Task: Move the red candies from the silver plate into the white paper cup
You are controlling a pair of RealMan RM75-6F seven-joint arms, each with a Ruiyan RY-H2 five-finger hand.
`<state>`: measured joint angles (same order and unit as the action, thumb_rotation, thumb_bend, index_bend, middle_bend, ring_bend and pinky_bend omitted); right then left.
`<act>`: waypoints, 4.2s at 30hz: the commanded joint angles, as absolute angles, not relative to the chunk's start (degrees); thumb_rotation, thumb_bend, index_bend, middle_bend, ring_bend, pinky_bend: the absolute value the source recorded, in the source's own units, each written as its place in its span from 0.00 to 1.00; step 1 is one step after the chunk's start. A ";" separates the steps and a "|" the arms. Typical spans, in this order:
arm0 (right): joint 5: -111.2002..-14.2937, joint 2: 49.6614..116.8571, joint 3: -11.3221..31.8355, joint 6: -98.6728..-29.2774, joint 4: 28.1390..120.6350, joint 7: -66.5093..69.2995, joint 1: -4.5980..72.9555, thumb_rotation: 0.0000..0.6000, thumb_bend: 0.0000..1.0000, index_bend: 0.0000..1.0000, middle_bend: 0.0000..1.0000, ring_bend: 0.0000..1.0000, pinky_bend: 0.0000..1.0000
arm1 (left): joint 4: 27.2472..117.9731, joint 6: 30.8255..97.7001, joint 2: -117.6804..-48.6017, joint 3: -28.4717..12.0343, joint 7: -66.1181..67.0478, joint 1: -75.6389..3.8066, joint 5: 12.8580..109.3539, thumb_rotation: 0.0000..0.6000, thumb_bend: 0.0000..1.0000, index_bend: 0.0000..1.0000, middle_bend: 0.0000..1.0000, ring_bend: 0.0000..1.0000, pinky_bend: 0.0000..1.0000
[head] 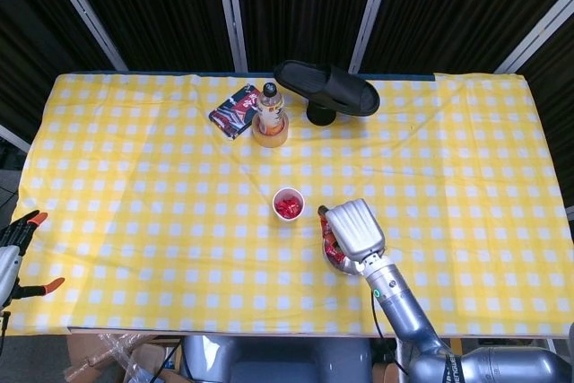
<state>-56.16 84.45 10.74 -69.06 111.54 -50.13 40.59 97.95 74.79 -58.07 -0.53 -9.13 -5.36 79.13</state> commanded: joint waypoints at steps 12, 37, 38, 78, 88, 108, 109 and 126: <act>-48.20 91.63 15.68 -62.95 100.48 -48.86 48.95 1.00 0.45 0.55 0.82 0.93 0.98 | 98.17 73.00 -57.37 -0.51 -10.82 -5.96 78.41 1.00 0.03 0.00 0.00 0.00 0.00; -44.26 96.36 14.61 -61.84 92.28 -46.95 54.23 1.00 0.46 0.38 0.82 0.93 0.98 | 98.38 72.11 -56.71 -0.51 -12.32 -6.22 77.99 1.00 0.03 0.00 0.00 0.00 0.00; -44.40 96.35 14.43 -62.01 92.36 -46.87 54.20 1.00 0.46 0.34 0.82 0.93 0.98 | 98.39 72.13 -56.71 -0.51 -12.30 -6.22 77.98 1.00 0.03 0.00 0.00 0.00 0.00; -50.98 85.79 0.35 -76.19 111.36 -50.77 42.32 1.00 0.40 0.24 0.82 0.93 0.98 | 98.61 74.16 -57.24 -0.44 -10.55 -5.42 78.39 1.00 0.04 0.00 0.00 0.00 0.00; -53.07 85.24 -1.78 -75.63 110.31 -48.36 39.33 1.00 0.40 0.36 0.82 0.93 0.98 | 98.82 74.29 -57.47 -0.62 -9.83 -5.35 77.84 1.00 0.04 0.00 0.00 0.00 0.00; -48.90 88.15 -0.19 -72.65 103.63 -45.90 36.36 1.00 0.40 0.42 0.82 0.93 0.98 | 98.83 74.08 -57.32 -0.43 -10.10 -5.37 78.34 1.00 0.04 0.00 0.00 0.00 0.00; -48.62 88.18 -0.04 -72.61 103.35 -45.87 36.25 1.00 0.40 0.42 0.82 0.93 0.98 | 98.82 74.10 -57.31 -0.41 -10.15 -5.36 78.39 1.00 0.04 0.00 0.00 0.00 0.00; -47.67 88.26 0.40 -71.34 102.11 -45.20 34.72 1.00 0.39 0.42 0.82 0.93 0.98 | 99.02 74.04 -57.21 -0.42 -10.43 -5.30 78.26 1.00 0.04 0.00 0.00 0.00 0.00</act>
